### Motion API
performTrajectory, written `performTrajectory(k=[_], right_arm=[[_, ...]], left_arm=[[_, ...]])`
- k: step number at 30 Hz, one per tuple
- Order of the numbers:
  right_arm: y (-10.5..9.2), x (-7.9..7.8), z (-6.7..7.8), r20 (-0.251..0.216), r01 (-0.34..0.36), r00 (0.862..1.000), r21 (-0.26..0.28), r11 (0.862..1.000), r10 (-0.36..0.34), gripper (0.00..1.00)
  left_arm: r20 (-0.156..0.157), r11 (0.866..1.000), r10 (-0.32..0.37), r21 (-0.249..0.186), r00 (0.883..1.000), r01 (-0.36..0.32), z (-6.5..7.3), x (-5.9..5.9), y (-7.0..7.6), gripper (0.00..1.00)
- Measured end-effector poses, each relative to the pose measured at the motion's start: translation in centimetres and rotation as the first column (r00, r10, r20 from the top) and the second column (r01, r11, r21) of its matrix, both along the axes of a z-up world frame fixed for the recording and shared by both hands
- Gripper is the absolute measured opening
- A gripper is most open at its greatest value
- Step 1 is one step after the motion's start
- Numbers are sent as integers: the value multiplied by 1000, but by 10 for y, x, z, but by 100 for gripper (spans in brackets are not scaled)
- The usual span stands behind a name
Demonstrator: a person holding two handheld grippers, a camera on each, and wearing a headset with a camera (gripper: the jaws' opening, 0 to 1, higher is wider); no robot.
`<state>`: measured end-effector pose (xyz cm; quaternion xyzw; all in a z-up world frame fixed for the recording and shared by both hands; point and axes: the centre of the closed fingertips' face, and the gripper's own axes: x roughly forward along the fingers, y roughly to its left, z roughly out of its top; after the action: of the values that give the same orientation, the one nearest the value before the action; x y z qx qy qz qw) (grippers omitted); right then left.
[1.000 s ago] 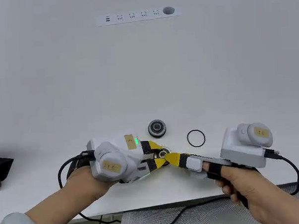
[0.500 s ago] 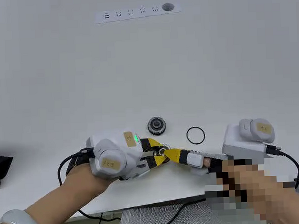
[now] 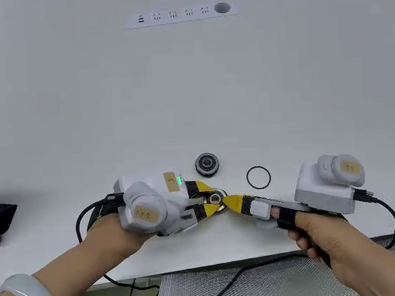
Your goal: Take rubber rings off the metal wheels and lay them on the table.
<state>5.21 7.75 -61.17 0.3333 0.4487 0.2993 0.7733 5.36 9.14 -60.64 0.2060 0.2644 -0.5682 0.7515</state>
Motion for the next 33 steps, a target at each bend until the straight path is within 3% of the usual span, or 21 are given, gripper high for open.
performTrajectory(k=[8, 33], right_arm=[[-2, 1, 1, 4, 0, 1000, -7, 1000, 0, 2], [2, 1, 5, 18, -18, 1000, -19, 1000, 19, 2]], left_arm=[[-1, 1000, 1, 0, 1000, -1, -1, 1, 0, 13], [-1, 1000, 2, 4, 1000, -2, 0, 0, -1, 13]])
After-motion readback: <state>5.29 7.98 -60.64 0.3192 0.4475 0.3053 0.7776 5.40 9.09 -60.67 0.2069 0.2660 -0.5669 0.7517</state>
